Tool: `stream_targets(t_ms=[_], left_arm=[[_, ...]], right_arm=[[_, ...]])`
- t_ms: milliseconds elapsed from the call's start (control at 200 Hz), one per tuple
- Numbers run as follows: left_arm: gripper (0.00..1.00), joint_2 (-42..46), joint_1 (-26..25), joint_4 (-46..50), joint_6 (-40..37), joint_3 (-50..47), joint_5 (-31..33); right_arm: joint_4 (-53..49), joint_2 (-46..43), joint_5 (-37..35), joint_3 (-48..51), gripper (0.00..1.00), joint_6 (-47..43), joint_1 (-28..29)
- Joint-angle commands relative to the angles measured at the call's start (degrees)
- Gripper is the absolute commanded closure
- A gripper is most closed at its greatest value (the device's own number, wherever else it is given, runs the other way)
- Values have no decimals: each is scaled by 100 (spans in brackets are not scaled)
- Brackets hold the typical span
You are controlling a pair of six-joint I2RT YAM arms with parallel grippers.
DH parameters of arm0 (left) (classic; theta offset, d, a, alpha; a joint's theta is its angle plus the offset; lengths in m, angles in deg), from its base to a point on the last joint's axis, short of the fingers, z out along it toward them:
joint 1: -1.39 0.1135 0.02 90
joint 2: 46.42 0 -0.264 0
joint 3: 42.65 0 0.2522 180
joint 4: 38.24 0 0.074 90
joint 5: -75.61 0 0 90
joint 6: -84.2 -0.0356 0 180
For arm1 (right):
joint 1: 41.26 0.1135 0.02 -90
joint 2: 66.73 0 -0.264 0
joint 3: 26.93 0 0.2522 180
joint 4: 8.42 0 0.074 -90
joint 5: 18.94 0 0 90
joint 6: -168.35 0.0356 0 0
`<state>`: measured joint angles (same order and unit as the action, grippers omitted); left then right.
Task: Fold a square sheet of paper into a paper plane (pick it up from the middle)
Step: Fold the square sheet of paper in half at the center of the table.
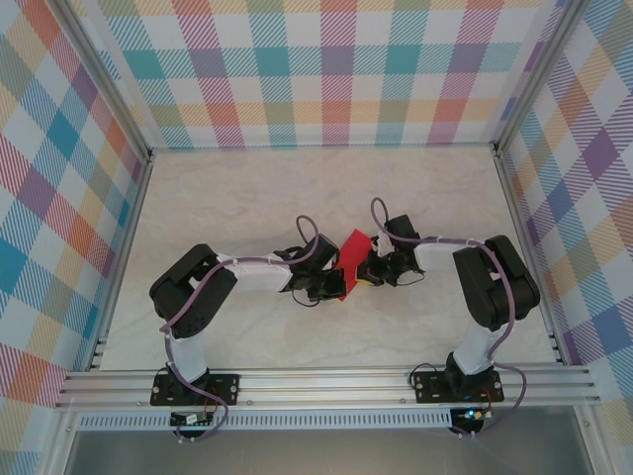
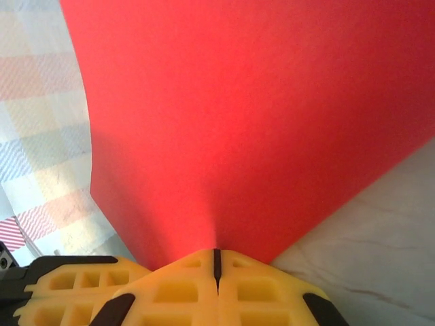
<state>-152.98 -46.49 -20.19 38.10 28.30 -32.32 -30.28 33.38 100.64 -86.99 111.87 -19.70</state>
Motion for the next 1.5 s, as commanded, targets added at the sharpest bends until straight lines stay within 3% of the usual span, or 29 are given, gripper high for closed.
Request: stream_targets(t_ms=[0,830,975,1255,1355,1495], left_arm=[[96,-445,-76,871,-112,-307,373],[96,-388,-88,906,-144,-327,369],[96,-373,-81,988,-153,-279,387],[95,-219,-105,1005,-153,-122,406],[90,-25,-101,1035,-153,122,419],[70,415,-70,1407,-51,566,1115]], right_arm=[[99,179,-463,-192,100,-181,-215],[-87,649,-995,-811,100,-170,-1238],[-6,644,-1008,-857,100,-13,-1516],[-407,217,-1156,-1258,100,-98,-1528],[-628,-42,-1139,-1167,91,-32,-1454],[-981,-514,-1555,-863,70,124,-1100]])
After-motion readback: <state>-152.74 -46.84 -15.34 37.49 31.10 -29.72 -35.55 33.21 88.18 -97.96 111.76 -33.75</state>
